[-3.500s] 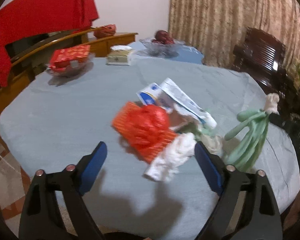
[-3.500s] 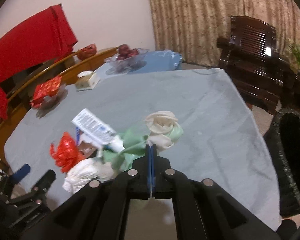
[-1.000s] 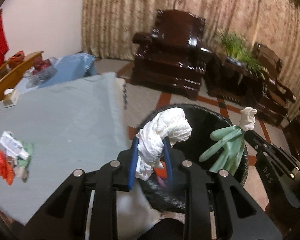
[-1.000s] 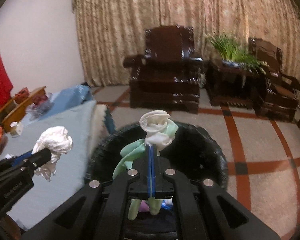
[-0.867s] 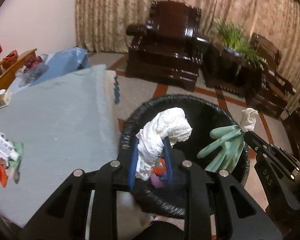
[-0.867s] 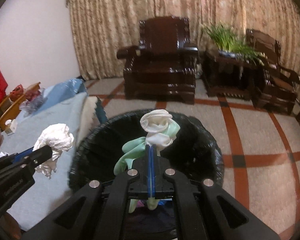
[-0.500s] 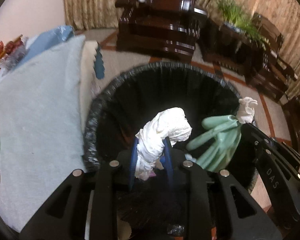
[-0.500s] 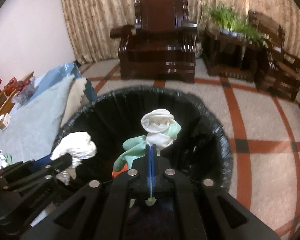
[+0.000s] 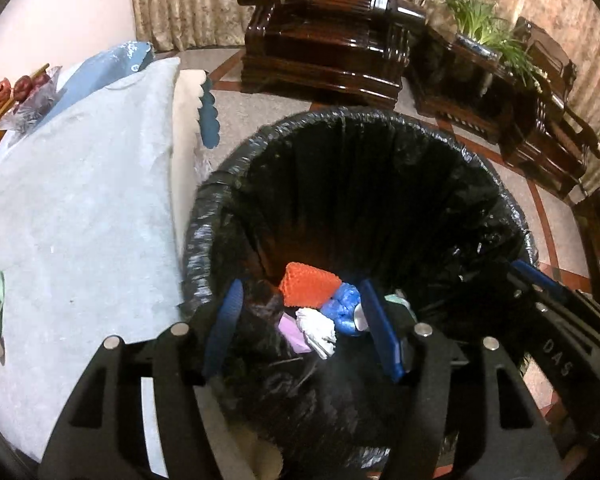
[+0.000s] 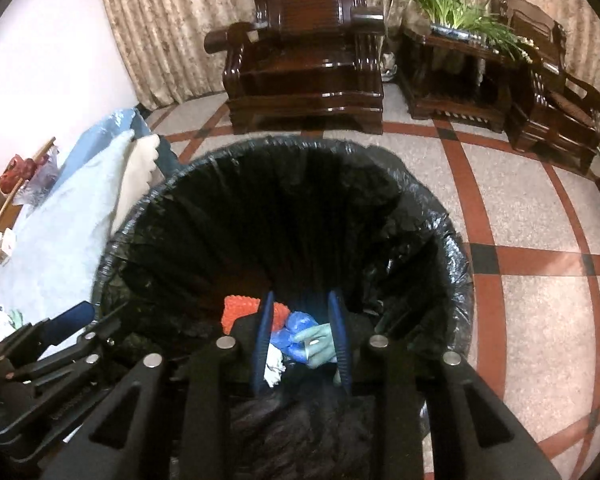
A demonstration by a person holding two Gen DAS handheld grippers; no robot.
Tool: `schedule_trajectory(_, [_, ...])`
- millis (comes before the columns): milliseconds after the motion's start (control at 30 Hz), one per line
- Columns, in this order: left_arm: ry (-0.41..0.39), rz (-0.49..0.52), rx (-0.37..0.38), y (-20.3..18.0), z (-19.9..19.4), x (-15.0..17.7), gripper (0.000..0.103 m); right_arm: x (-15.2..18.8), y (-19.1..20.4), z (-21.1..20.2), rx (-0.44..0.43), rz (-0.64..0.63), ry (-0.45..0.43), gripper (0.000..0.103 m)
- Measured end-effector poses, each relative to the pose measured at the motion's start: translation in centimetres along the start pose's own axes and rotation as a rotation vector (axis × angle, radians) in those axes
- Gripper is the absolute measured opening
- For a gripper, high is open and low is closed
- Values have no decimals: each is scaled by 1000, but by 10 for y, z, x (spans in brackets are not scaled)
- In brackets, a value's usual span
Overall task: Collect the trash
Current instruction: 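Open both grippers over the bin to drop glove and tissue, then move both open grippers back to the items on the table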
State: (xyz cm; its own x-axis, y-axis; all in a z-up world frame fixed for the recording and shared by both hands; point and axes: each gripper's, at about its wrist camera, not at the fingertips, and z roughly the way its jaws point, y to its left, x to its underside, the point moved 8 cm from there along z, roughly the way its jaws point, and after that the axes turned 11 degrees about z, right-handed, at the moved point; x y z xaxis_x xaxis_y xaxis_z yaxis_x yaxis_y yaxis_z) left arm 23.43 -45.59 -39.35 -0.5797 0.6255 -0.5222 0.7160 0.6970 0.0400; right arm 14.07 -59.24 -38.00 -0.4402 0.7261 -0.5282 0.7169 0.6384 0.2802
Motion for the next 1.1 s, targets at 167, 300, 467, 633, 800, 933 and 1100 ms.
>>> schedule_trajectory(167, [-108, -9, -56, 23, -53, 0, 74, -5, 20, -43, -33, -21, -105, 33])
schedule_trajectory(300, [-247, -25, -147, 56, -114, 1, 87, -7, 50, -92, -82, -40, -256, 55])
schedule_trajectory(467, [-354, -89, -227, 105, -184, 19, 92, 3, 100, -134, -153, -111, -331, 65])
schedule_trajectory(633, [-351, -180, -306, 165, -220, 64, 93, 33, 166, -158, -243, -220, -336, 66])
schedule_trajectory(800, [-314, -283, -391, 235, -243, 121, 93, 78, 237, -156, -333, -321, -268, 66])
schedule_trajectory(933, [-291, -365, -466, 296, -255, 166, 93, 116, 287, -146, -389, -383, -220, 66])
schedule_trajectory(1100, [-280, -438, -524, 351, -265, 208, 93, 155, 338, -131, -433, -432, -177, 66])
